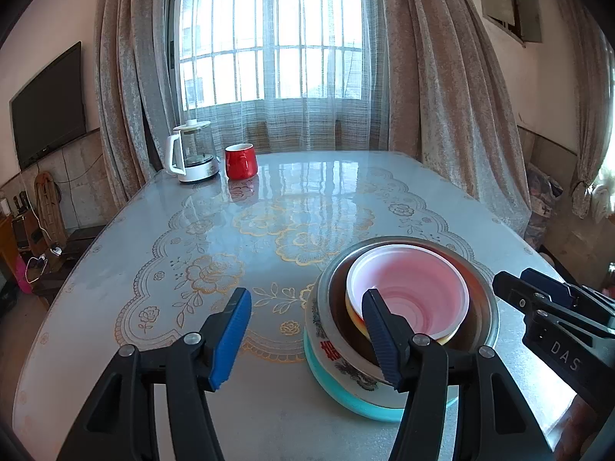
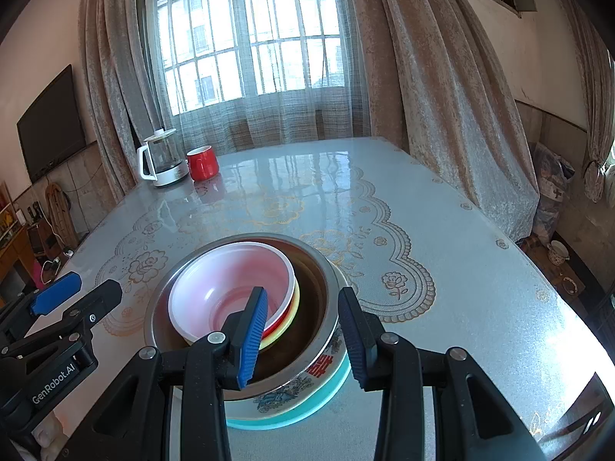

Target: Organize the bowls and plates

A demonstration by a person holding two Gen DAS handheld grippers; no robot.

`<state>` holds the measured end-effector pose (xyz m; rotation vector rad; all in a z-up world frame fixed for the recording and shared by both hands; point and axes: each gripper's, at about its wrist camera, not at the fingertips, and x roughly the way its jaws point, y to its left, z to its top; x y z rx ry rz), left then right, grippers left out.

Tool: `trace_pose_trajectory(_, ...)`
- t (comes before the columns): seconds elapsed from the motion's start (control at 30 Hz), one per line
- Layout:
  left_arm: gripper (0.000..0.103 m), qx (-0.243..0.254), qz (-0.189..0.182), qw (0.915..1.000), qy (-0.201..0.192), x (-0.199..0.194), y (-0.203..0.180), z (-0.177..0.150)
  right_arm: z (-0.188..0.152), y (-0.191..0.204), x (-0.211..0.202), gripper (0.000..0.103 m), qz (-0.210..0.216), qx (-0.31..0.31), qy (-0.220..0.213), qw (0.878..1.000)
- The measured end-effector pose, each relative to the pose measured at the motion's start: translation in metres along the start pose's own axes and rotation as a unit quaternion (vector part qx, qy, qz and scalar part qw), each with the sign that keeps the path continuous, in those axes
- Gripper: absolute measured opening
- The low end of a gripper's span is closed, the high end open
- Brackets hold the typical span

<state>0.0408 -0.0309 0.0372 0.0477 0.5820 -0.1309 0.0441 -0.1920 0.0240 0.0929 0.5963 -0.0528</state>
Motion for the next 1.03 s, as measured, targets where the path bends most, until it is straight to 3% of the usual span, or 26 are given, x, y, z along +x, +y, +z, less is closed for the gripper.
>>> trace_pose_trajectory(0.77,0.065,-0.010,-0.018,0.9998,-0.003,0.001,-0.012,0.001,0.005,-0.009,0.003,0.039,0.003,-0.001,-0.002,1.000)
trace_pose_trajectory(1.03,0.063,-0.038,-0.005,0.9993,-0.007,0.008,0.004,0.007,0.014,-0.028,0.008,0.039,0.001,0.013,-0.007,1.000)
